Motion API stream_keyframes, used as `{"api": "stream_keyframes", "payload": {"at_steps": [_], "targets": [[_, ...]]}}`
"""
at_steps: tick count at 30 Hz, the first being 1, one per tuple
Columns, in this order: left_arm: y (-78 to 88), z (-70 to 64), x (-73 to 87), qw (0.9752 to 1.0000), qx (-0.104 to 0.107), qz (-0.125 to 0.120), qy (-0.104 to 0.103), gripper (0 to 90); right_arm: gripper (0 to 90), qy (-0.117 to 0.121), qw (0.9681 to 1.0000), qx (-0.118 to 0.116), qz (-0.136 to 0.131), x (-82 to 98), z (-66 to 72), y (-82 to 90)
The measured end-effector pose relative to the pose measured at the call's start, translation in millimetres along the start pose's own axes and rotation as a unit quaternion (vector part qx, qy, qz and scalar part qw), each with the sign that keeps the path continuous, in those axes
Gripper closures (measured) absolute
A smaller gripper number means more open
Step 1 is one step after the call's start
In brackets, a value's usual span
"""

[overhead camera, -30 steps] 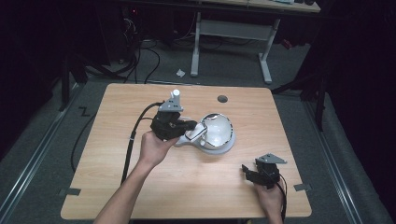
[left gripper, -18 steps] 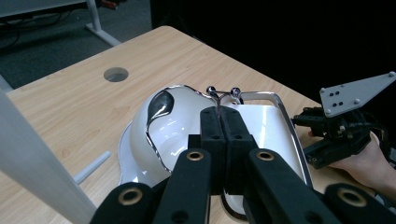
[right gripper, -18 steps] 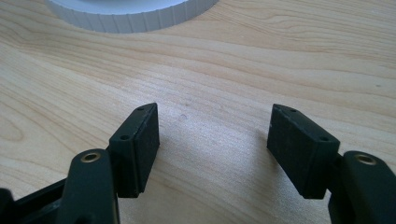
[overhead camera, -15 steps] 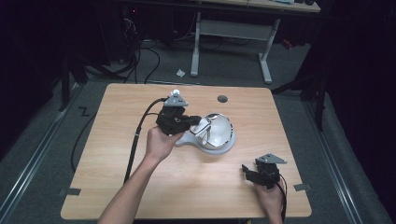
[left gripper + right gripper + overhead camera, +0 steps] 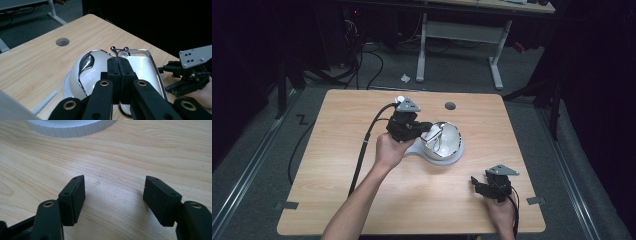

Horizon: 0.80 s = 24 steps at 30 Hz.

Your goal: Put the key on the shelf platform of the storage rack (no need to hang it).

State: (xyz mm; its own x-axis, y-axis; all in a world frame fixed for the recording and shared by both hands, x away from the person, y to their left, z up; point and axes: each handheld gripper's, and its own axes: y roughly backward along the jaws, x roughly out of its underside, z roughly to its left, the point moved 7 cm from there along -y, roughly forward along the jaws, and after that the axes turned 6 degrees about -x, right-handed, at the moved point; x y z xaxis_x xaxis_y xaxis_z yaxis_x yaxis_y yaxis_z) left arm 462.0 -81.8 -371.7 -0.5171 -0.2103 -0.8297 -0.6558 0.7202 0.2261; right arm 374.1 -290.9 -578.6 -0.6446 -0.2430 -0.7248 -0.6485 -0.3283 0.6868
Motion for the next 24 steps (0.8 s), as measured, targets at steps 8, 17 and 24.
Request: {"api": "stream_keyframes", "payload": {"at_steps": [8, 17, 24], "targets": [[-9.6, 1.7, 6.4, 1.0000, -0.006, 0.004, -0.005, 89.8, 34.5, 0.000, 1.0000, 0.000, 0.000, 0.0, 0.1, 0.0], [-20.6, 2.0, 15.6, 0.9998, -0.010, 0.009, -0.014, 89.8, 34.5, -0.001, 1.0000, 0.000, 0.000, 0.0, 0.1, 0.0], [-27.5, 2.5, 21.9, 0.9996, -0.013, 0.012, -0.020, 89.8, 34.5, 0.000, 1.0000, 0.000, 0.000, 0.0, 0.1, 0.0]]}}
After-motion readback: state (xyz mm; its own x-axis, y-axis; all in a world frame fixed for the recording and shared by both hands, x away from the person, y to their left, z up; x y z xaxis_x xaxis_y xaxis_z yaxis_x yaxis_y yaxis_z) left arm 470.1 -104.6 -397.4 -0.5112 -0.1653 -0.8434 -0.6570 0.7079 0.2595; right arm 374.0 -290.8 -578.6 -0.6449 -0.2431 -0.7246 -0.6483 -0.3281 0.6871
